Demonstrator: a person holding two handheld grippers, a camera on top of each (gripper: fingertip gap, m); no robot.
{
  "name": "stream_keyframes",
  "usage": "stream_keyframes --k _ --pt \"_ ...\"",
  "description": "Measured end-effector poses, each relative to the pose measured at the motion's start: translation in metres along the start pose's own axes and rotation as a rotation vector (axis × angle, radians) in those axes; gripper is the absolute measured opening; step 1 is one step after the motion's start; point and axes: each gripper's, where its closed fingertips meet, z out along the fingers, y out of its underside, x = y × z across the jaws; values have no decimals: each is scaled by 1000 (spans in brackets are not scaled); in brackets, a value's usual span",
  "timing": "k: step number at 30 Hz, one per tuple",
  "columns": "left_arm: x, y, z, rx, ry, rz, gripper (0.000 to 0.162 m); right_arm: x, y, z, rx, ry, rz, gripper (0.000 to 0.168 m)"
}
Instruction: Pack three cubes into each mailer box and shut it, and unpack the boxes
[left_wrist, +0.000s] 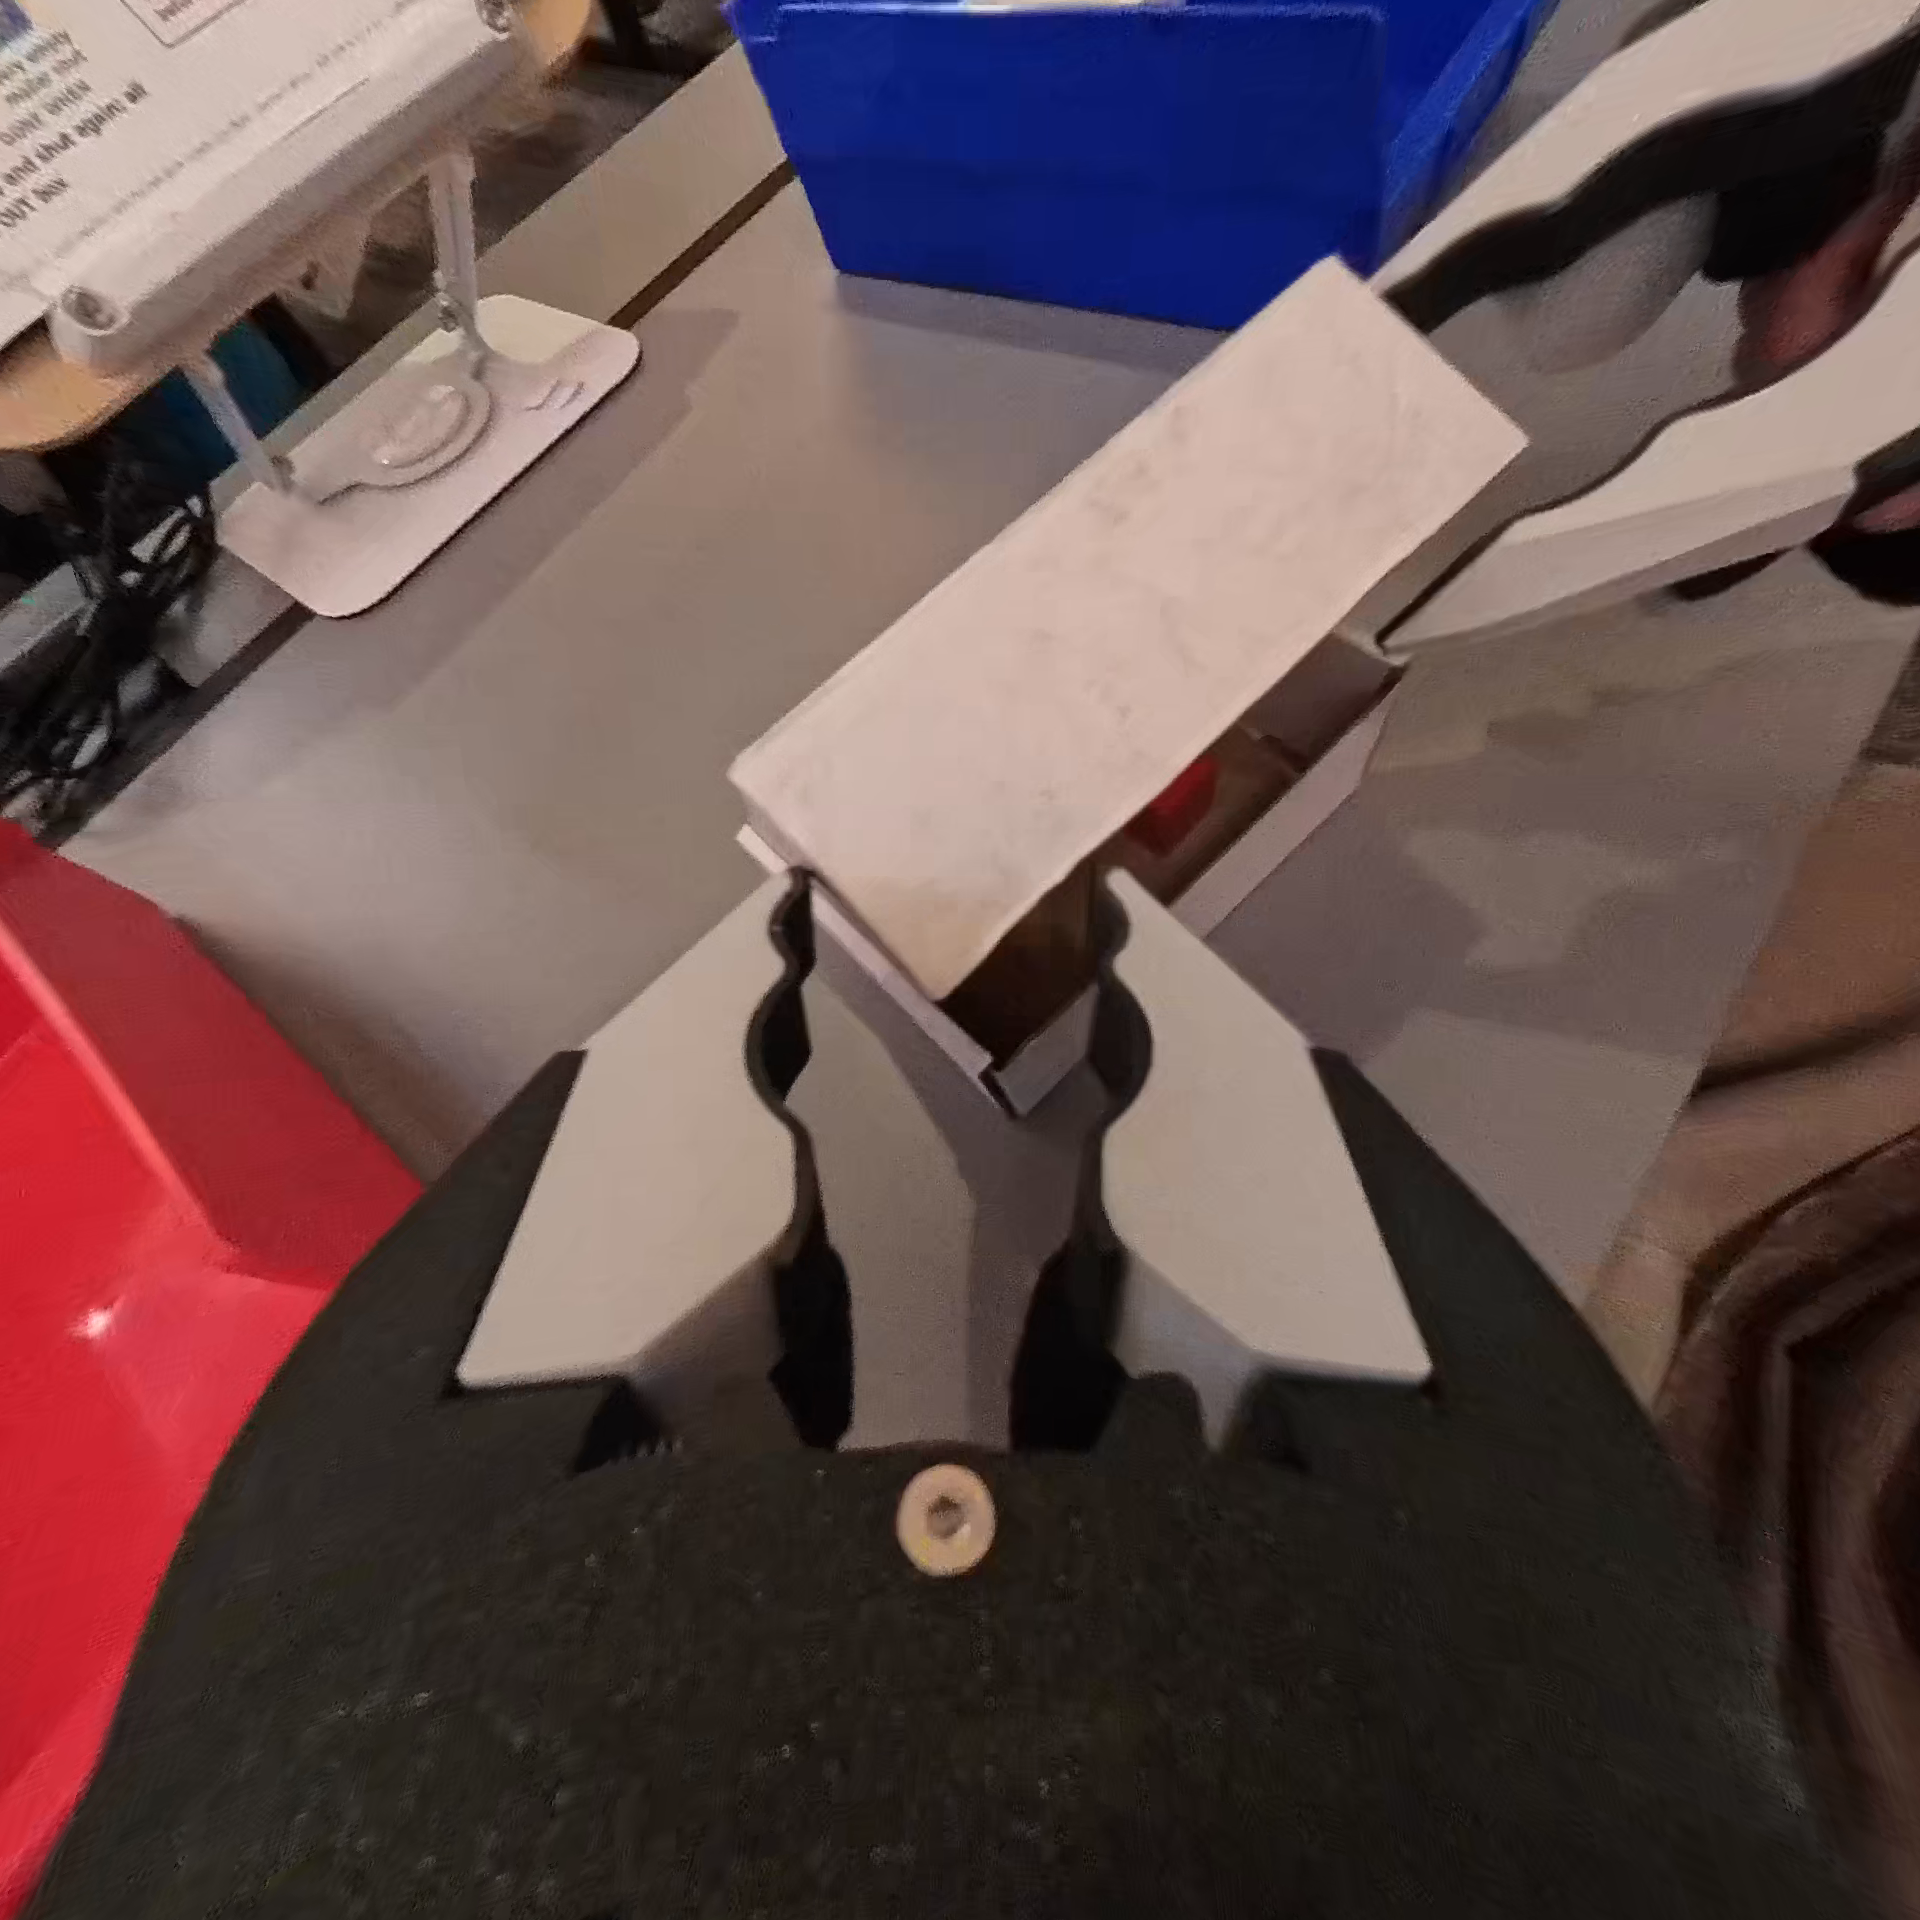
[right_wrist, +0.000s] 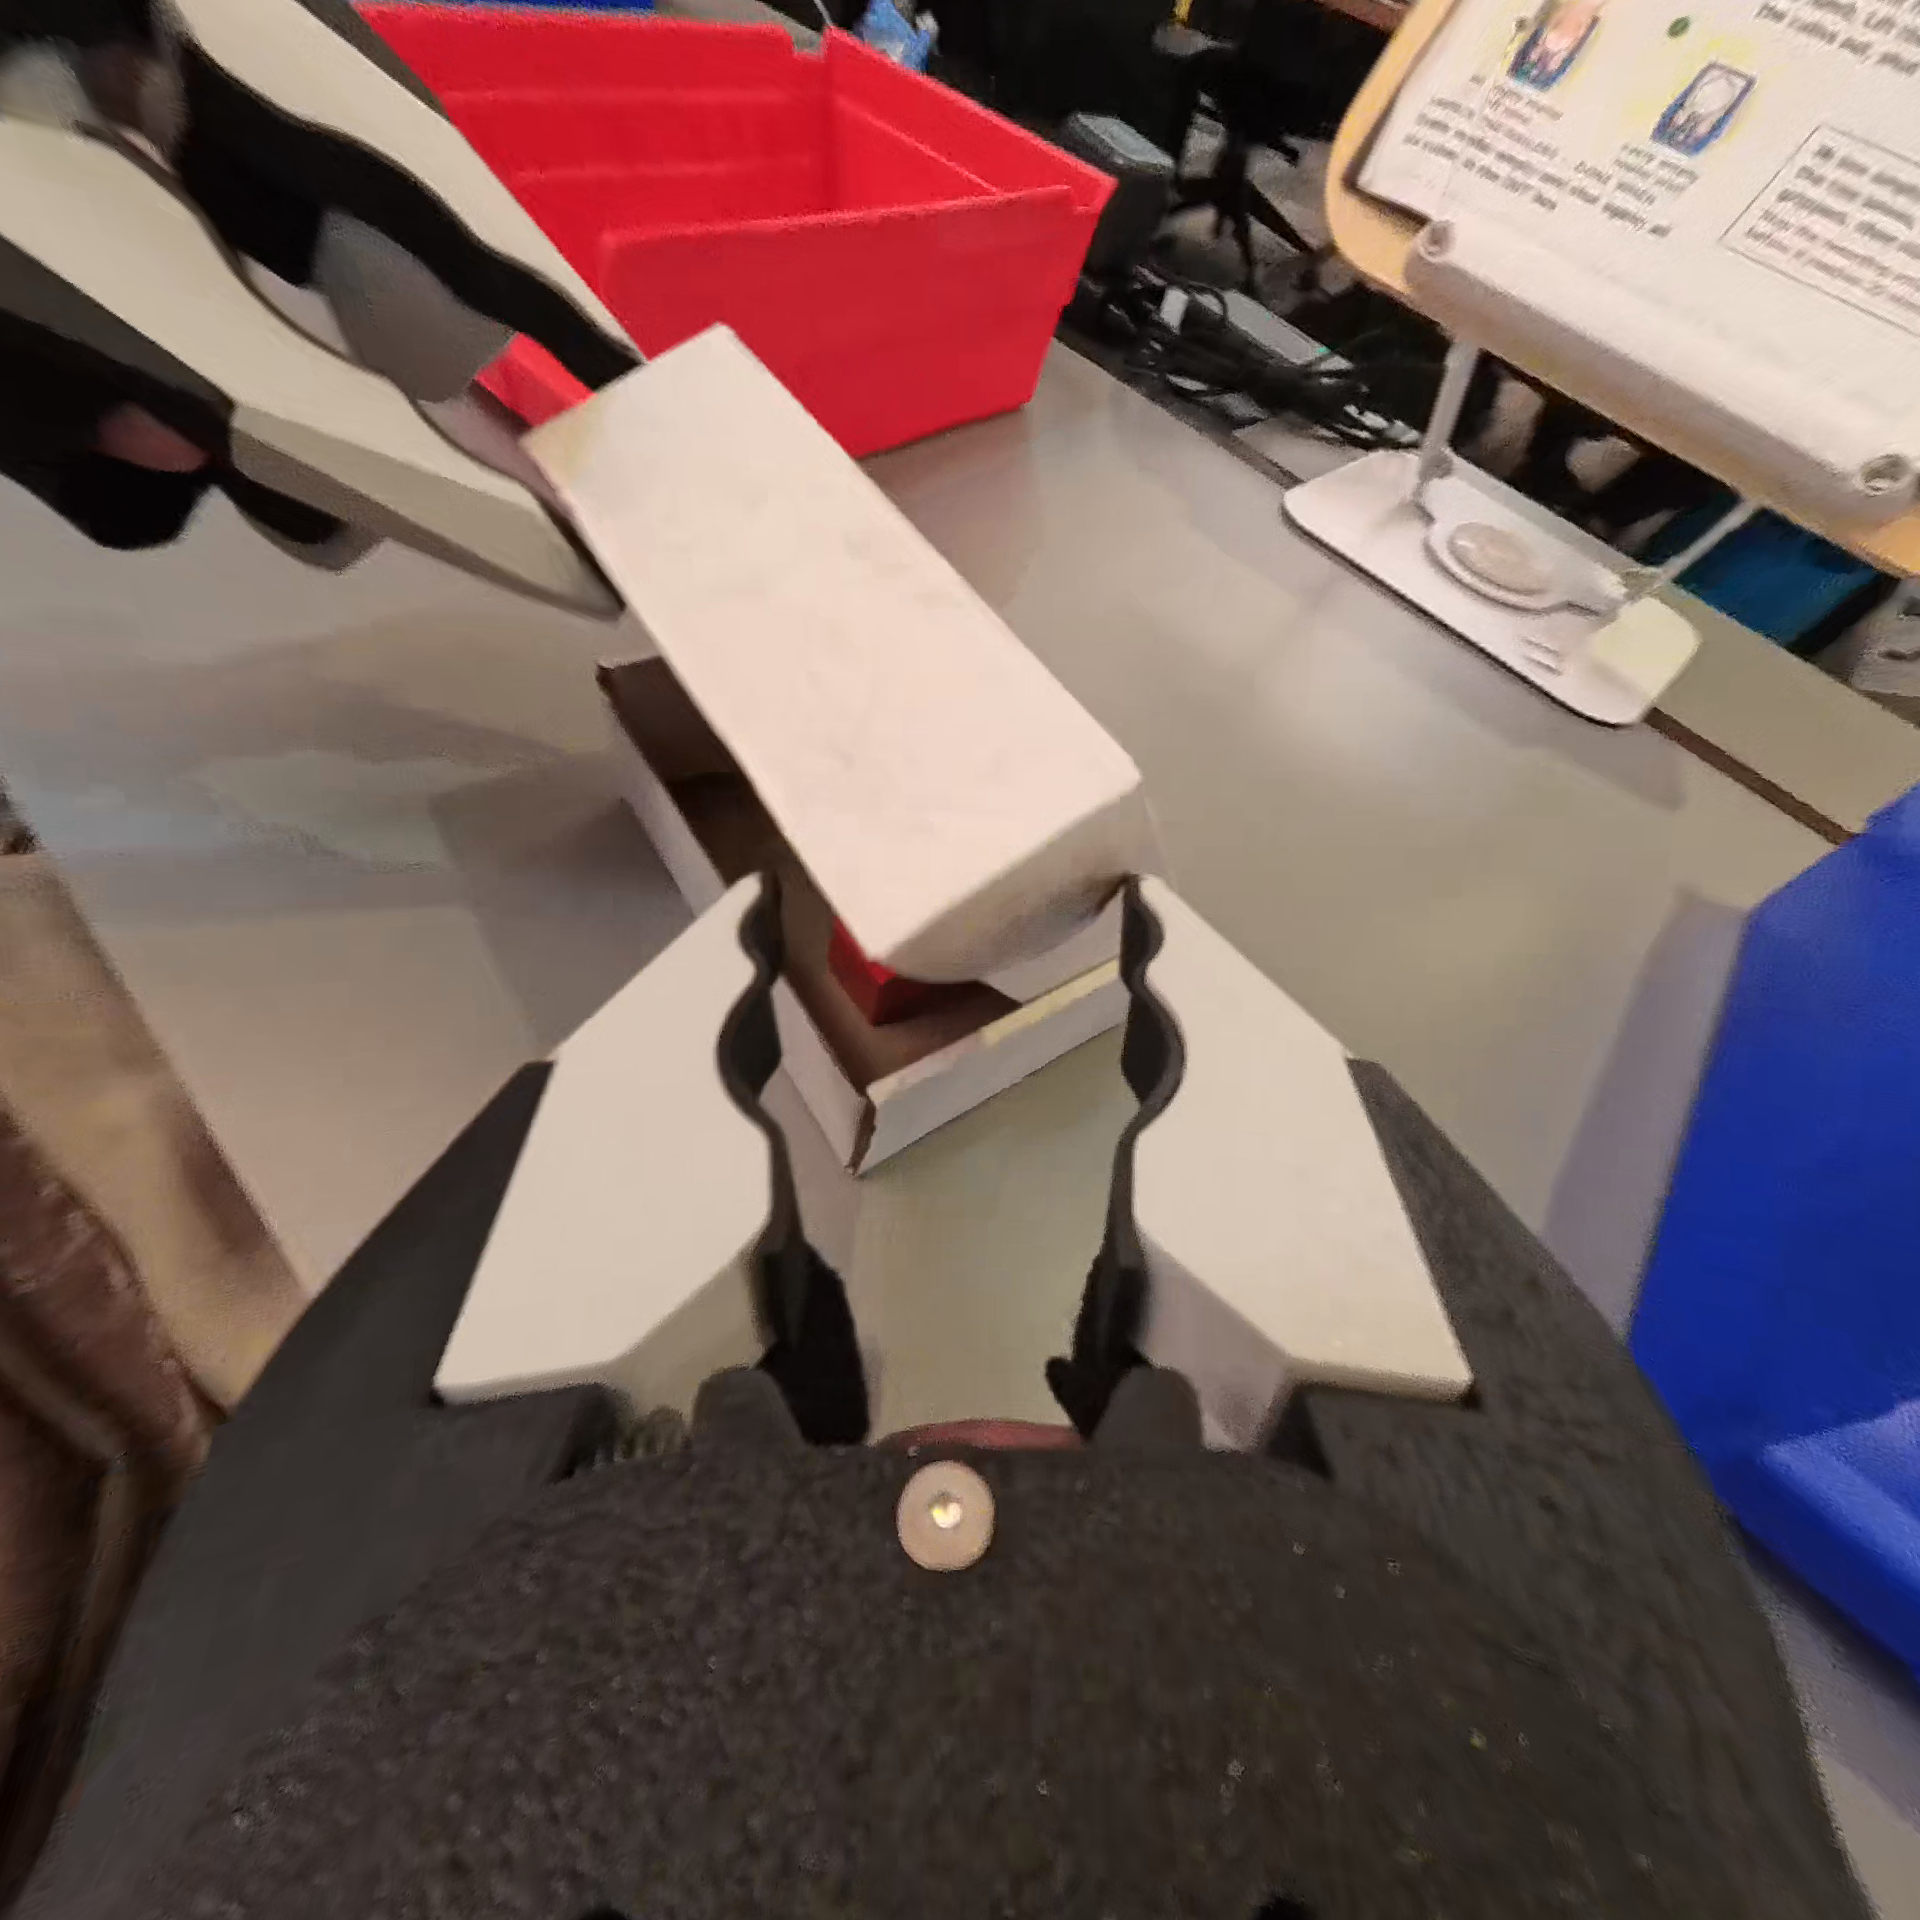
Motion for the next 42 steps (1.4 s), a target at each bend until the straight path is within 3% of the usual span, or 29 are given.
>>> stream_keyframes --k 2,4,7,12,16,18,21,23,28,32,36,42 --pt "3 4 0 -43 -38 37 44 1 6 1 -70 52 -20 56" --pt "19 10 -7 -90 -8 66 35 3 16 -9 -153 95 -17 37" --pt "54 35 -19 -200 81 46 26 -21 50 -25 -336 -1 63 18" --pt "81 71 -10 -287 187 -57 24 -44 92 -23 -471 -129 168 15" --pt "77 80 1 -298 187 -64 22 -44 95 -11 -439 -180 283 15" --pt "76 81 -2 -298 206 -78 23 -45 96 -14 -436 -214 306 25" --pt "75 83 -10 -281 254 -133 58 -50 98 -26 -439 -291 303 57" --pt "75 84 -16 -256 302 -173 66 -52 97 -35 -421 -351 276 77" --pt "93 70 -15 -188 442 -237 66 -48 75 -27 -305 -399 280 78" --pt "97 76 -5 -230 429 -170 67 -48 81 -15 -332 -375 257 81" --pt "76 73 -10 -186 408 -239 72 -31 75 -21 -274 -379 261 84" --pt "61 56 13 -126 476 -282 98 -7 60 8 -192 -463 157 128"
